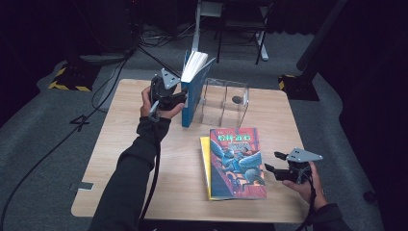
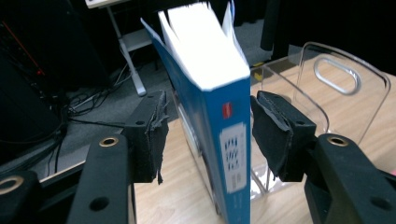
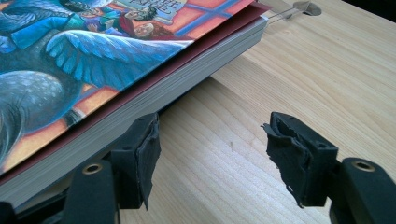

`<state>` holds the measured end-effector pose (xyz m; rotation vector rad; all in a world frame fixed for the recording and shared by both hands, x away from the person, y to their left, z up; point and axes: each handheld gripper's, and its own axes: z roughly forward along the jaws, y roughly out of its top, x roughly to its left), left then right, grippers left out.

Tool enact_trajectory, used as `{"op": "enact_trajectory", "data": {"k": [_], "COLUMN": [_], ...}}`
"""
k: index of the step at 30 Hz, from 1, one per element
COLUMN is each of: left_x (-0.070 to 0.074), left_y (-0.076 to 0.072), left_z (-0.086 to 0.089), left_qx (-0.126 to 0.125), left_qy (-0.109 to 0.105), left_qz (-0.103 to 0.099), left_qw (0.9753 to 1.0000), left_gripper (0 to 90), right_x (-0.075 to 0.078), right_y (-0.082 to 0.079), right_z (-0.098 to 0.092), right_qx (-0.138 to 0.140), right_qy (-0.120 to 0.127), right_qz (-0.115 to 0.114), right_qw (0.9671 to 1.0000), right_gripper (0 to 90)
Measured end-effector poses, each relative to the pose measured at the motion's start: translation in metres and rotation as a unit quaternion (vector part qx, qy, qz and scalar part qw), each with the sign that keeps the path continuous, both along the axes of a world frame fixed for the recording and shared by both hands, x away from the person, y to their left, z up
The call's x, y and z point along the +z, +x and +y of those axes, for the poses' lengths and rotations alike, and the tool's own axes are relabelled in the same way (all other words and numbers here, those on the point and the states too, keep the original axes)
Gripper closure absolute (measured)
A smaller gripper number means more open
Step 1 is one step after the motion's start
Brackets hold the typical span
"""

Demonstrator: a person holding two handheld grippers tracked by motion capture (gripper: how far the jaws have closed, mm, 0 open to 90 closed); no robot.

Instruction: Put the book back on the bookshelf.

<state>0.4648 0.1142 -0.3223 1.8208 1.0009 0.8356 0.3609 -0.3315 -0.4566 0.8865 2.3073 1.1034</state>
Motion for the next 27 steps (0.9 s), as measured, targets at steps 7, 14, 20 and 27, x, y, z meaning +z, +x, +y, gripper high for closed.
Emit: {"op": "enact_trajectory", "data": {"k": [7,14,20,27], "left_x": [-0.013,-0.029,-0.044,-0.072], "left_y": [-0.011,-0.024,-0.035,-0.051], "left_z": [0.013,0.025,0.030,0.030], "left_qx": [-0.010,-0.023,-0.037,-0.066], "left_qy": [0.003,0.012,0.017,0.039], "left_qz": [0.005,0.013,0.026,0.044], "left_qw": [0.9999,0.9996,0.9989,0.9961], "left_gripper": [44.6,43.2,41.1,38.8], "right_x": [-0.001,0.000,0.000,0.001], "right_y": [0.000,-0.001,-0.002,-0.002], "right_z": [0.002,0.003,0.003,0.004], "right_qx": [0.003,0.010,0.012,0.013], "right_qy": [-0.002,-0.001,-0.005,-0.002], "right_qz": [0.003,0.007,0.005,0.008], "right_qw": [1.0000,0.9999,0.9999,0.9999], "right_gripper": [35.6,35.6,35.3,35.1]}}
